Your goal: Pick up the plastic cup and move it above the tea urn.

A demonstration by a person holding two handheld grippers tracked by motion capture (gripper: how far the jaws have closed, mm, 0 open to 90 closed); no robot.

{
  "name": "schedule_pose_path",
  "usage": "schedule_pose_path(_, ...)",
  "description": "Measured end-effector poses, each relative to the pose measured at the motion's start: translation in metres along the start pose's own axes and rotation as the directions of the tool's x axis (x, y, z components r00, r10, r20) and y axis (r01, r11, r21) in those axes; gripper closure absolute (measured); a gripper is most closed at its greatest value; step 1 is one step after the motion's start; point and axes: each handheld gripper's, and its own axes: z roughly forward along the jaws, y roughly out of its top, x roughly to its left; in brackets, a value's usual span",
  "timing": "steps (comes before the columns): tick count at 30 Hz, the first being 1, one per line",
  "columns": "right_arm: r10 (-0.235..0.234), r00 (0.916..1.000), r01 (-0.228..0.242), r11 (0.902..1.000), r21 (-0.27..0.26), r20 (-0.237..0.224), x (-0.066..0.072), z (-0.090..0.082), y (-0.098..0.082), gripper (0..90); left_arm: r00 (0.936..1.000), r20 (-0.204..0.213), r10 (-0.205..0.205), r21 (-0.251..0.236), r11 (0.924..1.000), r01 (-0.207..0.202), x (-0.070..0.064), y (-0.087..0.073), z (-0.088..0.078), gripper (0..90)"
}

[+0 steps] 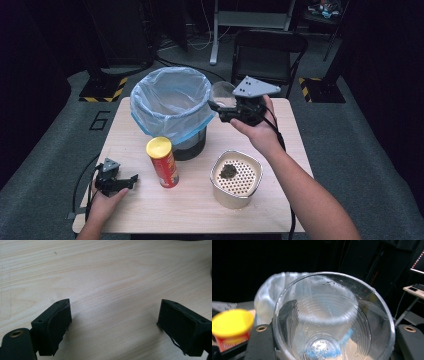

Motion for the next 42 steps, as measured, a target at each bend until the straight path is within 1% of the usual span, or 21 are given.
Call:
schedule_pose_path(2, 0.007, 0.9999, -0.007, 1.0, 0.004, 0.01, -0.001, 0.005, 0.011, 33.1, 1.0, 0.008, 0.005, 0.012, 0.9999, -0.005, 0.0, 0.0, -0.001, 11.7)
schedule_pose_path(4, 0.025, 0.9996, -0.025, 0.9997, -0.002, 0.014, -0.002, 0.011, 0.022, 33.1, 0.9999, 0.006, 0.01, 0.008, 0.9999, -0.01, 0.0, 0.0, -0.001, 11.6)
schedule_pose_path(5, 0.021, 0.9996, -0.021, 0.9998, -0.003, 0.018, -0.003, 0.014, 0.026, 33.1, 0.9999, 0.006, 0.009, 0.001, 1.0, -0.009, 0.0, -0.001, -0.001, 11.6)
schedule_pose_path(6, 0.021, 0.9996, -0.021, 0.9998, -0.003, 0.018, -0.003, 0.014, 0.026, 33.1, 0.9999, 0.006, 0.009, 0.001, 1.0, -0.009, 0.0, -0.001, -0.001, 11.6)
schedule_pose_path(8, 0.025, 0.9997, -0.025, 0.9997, -0.006, 0.008, -0.004, 0.023, 0.038, 33.0, 0.9999, 0.013, 0.006, 0.002, 1.0, -0.006, 0.0, -0.001, -0.001, 11.4)
schedule_pose_path(9, 0.025, 0.9997, -0.025, 0.9997, -0.006, 0.008, -0.004, 0.023, 0.038, 33.0, 0.9999, 0.012, 0.009, 0.003, 1.0, -0.009, 0.0, -0.001, -0.001, 11.4)
schedule_pose_path(11, 0.038, 0.9992, -0.038, 0.9993, 0.006, -0.011, -0.006, 0.035, 0.045, 32.9, 0.9998, 0.014, 0.012, 0.002, 0.9999, -0.012, 0.0, -0.001, -0.001, 11.4)
schedule_pose_path(12, 0.054, 0.9983, -0.053, 0.9985, 0.015, -0.024, -0.006, 0.041, 0.048, 32.8, 0.9998, 0.019, -0.006, 0.0, 1.0, 0.006, -0.001, -0.001, 0.0, 11.4)
schedule_pose_path(13, 0.066, 0.9972, -0.065, 0.9976, 0.023, -0.036, -0.006, 0.048, 0.05, 32.7, 0.9998, 0.019, -0.004, 0.001, 1.0, 0.004, -0.001, -0.001, -0.001, 11.5)
schedule_pose_path(14, 0.094, 0.9944, -0.093, 0.9953, 0.028, -0.049, -0.006, 0.061, 0.053, 32.4, 0.9999, 0.014, 0.003, 0.002, 1.0, -0.003, -0.001, -0.001, -0.001, 11.6)
schedule_pose_path(15, 0.108, 0.9927, -0.106, 0.9938, 0.033, -0.054, -0.006, 0.067, 0.054, 32.3, 0.9999, 0.016, -0.005, -0.002, 1.0, 0.005, -0.001, -0.001, -0.001, 11.7)
schedule_pose_path(18, 0.131, 0.9901, -0.129, 0.9902, 0.054, -0.05, -0.003, 0.089, 0.053, 31.9, 0.9998, 0.018, 0.002, -0.001, 1.0, -0.002, -0.001, -0.001, -0.001, 12.0)
schedule_pose_path(20, 0.126, 0.9909, -0.123, 0.9906, 0.059, -0.047, -0.002, 0.093, 0.053, 31.8, 0.9998, 0.019, -0.007, -0.006, 1.0, 0.008, -0.001, -0.001, -0.001, 12.0)
schedule_pose_path(21, 0.111, 0.993, -0.107, 0.9911, 0.079, -0.043, 0.002, 0.103, 0.052, 31.6, 0.9997, 0.025, 0.0, 0.008, 1.0, 0.0, 0.0, -0.001, -0.002, 12.1)
schedule_pose_path(23, 0.101, 0.994, -0.097, 0.9913, 0.089, -0.041, 0.004, 0.112, 0.051, 31.6, 0.9995, 0.028, 0.017, 0.014, 0.9998, -0.017, 0.001, -0.001, -0.003, 12.9)
schedule_pose_path(27, 0.115, 0.9929, -0.112, 0.9887, 0.1, -0.029, 0.006, 0.121, 0.049, 31.6, 0.9996, 0.025, 0.014, 0.009, 0.9999, -0.015, 0.001, -0.001, -0.004, 13.9)
schedule_pose_path(32, 0.101, 0.9949, -0.099, 0.9878, 0.121, -0.01, 0.008, 0.128, 0.048, 30.3, 0.9996, 0.025, 0.014, 0.008, 0.9999, -0.014, 0.001, -0.002, -0.004, 14.0)
schedule_pose_path(35, 0.117, 0.9928, -0.112, 0.9835, 0.142, -0.027, 0.011, 0.135, 0.046, 30.0, 0.9996, 0.024, 0.016, 0.008, 0.9998, -0.016, 0.0, -0.002, -0.004, 13.9)
schedule_pose_path(40, 0.111, 0.993, -0.103, 0.9817, 0.16, -0.042, 0.013, 0.141, 0.044, 29.1, 0.9995, 0.024, 0.02, 0.01, 0.9997, -0.021, 0.001, -0.002, -0.004, 13.9)
schedule_pose_path(41, 0.12, 0.9913, -0.11, 0.9808, 0.161, -0.054, 0.013, 0.145, 0.043, 27.3, 0.9996, 0.024, 0.015, 0.009, 0.9998, -0.015, 0.0, -0.002, -0.004, 13.9)
schedule_pose_path(42, 0.142, 0.9881, -0.129, 0.9762, 0.174, -0.06, 0.013, 0.147, 0.043, 26.9, 0.9997, 0.023, 0.008, 0.006, 1.0, -0.008, 0.0, -0.002, -0.004, 13.9)
